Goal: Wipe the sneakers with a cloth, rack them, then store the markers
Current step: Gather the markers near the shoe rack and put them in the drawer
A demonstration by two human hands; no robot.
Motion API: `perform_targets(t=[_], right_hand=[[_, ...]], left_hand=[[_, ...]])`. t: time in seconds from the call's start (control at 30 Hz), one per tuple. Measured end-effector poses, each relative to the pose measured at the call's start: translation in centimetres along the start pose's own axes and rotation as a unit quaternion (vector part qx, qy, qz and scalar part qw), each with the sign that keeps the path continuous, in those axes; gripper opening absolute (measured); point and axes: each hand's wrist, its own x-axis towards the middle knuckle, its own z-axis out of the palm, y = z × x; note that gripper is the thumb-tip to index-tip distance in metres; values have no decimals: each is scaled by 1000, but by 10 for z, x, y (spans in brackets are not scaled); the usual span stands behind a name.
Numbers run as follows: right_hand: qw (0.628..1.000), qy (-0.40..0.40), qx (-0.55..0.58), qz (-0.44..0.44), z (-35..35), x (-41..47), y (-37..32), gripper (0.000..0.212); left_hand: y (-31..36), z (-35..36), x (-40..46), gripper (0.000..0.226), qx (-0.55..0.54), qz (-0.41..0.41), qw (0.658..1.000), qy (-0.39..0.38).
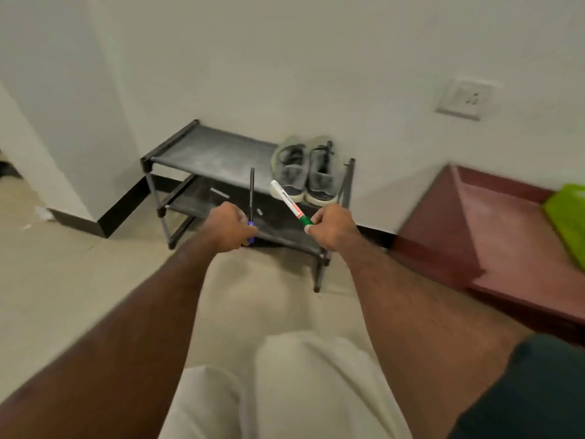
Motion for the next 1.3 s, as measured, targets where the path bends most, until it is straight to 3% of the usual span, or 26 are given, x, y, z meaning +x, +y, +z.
perform_targets(t=[0.17,0.23,0.37,0.47,0.53,0.7,0.8,0.97,1.1,1.3], right_hand=[[994,79,58,57,-86,-76,99,15],[989,92,77,85,-122,-107,150,14],[980,69,55,176,-193,-175,273,13],[958,30,-8,285,-232,-227,355,20],[938,36,-8,345,-238,-248,397,23],[921,49,29,386,-209,-250,458,30],[925,37,36,376,-183,-231,470,40],[935,40,46,349,-136,-200,474,40],[930,42,48,362,-118,-192,478,47],[932,30,16,360,-119,-190,484,49]], left_hand=[[109,53,-53,26,46,80,994,-65],[154,95,-80,25,60,112,983,-128],[227,194,-149,21,170,163,922,-308],[260,268,-195,21,217,174,886,-371],[269,314,-213,21,220,176,882,-377],[269,391,-224,14,214,148,904,-340],[261,418,-214,15,216,113,916,-317],[248,449,-202,45,234,93,915,-317],[239,469,-199,39,247,94,914,-309],[239,477,-207,35,208,95,940,-253]])
